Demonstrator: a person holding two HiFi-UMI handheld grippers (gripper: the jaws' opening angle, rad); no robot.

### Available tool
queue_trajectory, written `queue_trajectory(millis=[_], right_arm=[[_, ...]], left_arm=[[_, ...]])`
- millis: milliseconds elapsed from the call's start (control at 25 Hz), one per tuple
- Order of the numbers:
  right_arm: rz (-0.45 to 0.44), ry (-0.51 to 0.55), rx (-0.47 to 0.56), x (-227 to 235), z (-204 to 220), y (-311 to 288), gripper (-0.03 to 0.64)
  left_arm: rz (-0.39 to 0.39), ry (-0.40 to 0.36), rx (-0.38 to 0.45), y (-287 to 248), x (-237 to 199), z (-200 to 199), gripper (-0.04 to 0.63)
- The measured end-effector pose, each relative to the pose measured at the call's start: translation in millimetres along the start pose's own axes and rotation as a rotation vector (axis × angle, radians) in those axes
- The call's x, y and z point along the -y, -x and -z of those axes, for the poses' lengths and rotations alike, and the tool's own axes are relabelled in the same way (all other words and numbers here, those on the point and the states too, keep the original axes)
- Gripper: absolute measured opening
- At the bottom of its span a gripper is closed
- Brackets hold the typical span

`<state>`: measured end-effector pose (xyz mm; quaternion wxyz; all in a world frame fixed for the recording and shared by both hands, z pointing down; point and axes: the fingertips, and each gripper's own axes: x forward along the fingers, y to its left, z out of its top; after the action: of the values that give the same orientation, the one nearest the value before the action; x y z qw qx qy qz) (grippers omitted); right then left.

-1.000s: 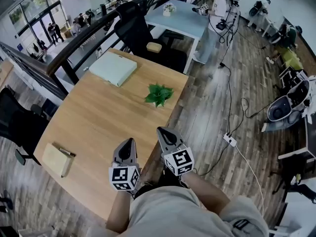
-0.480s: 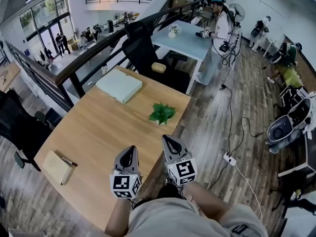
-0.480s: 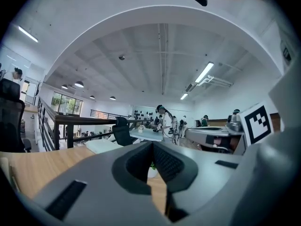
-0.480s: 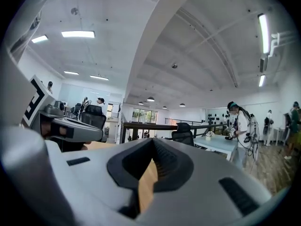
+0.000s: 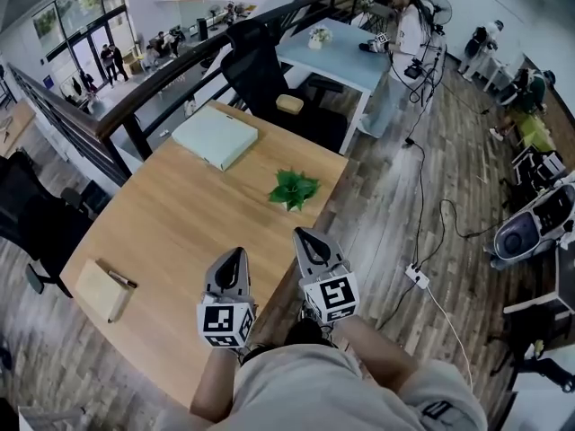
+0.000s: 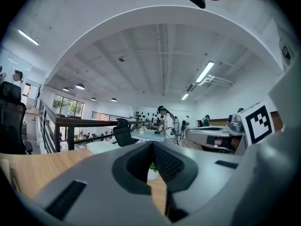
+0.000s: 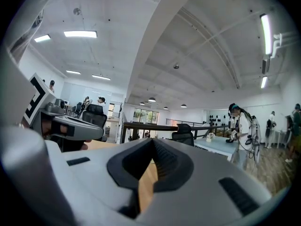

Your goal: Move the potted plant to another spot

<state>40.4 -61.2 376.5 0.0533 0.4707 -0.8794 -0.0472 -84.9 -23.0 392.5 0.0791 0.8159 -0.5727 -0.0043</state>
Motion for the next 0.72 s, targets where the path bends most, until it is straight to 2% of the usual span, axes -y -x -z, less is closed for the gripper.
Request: queue_trajectory(millis=[720], right_arm=[[0.013, -0.014, 0.003, 21, 4, 4, 0.003]], left_arm=[[0.015, -0.029, 0.002, -14, 17, -1, 0.012]])
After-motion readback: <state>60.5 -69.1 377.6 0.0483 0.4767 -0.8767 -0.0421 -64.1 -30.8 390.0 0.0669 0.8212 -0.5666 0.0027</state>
